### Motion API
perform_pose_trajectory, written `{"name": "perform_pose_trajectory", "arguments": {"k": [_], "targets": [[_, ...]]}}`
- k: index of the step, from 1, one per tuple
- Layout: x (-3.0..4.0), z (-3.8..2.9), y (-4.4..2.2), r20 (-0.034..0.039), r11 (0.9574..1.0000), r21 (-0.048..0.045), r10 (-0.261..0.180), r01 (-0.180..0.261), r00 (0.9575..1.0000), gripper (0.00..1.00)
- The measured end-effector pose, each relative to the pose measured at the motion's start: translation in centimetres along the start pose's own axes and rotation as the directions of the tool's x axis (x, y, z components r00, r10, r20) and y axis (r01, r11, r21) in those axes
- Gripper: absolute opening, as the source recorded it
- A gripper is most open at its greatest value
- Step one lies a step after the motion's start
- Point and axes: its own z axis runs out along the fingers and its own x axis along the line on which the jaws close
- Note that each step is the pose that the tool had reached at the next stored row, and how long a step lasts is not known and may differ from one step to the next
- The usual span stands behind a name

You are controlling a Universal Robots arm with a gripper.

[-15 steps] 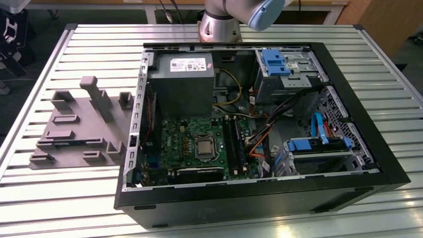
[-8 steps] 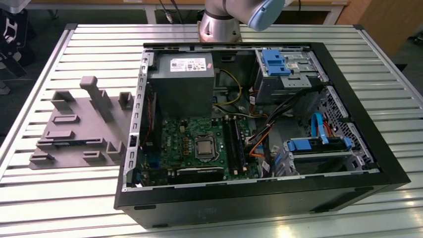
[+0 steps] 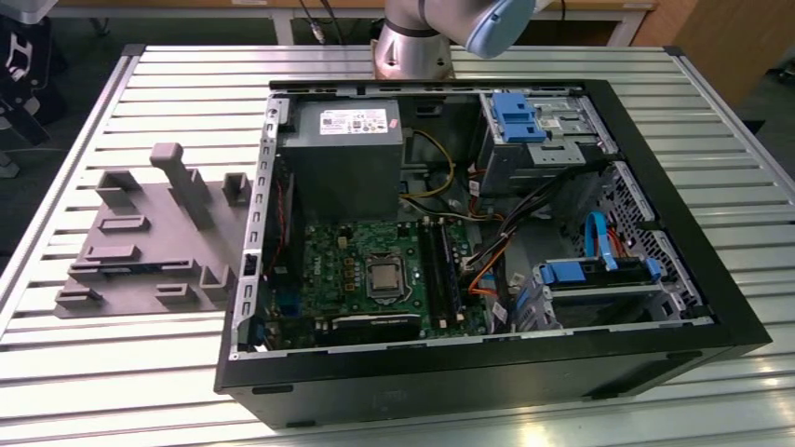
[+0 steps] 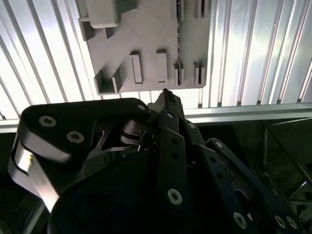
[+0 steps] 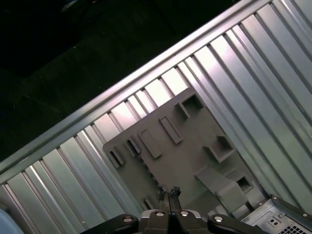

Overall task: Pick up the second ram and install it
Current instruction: 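Pick up the second ram and move it above second insertion slot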

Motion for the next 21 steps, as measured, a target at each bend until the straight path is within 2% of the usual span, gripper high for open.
{"name": "perform_pose_trajectory", "arguments": {"k": [5,11,21], "targets": [[0.00,0.01,0.00,-0.0034,0.9970,-0.0020,-0.078,0.078,0.9970,0.11],[0.00,0.02,0.00,-0.0074,0.9847,-0.0050,-0.174,0.174,0.9847,0.11],[0.00,0.02,0.00,-0.0076,0.9841,-0.0051,-0.178,0.178,0.9840,0.11]]}}
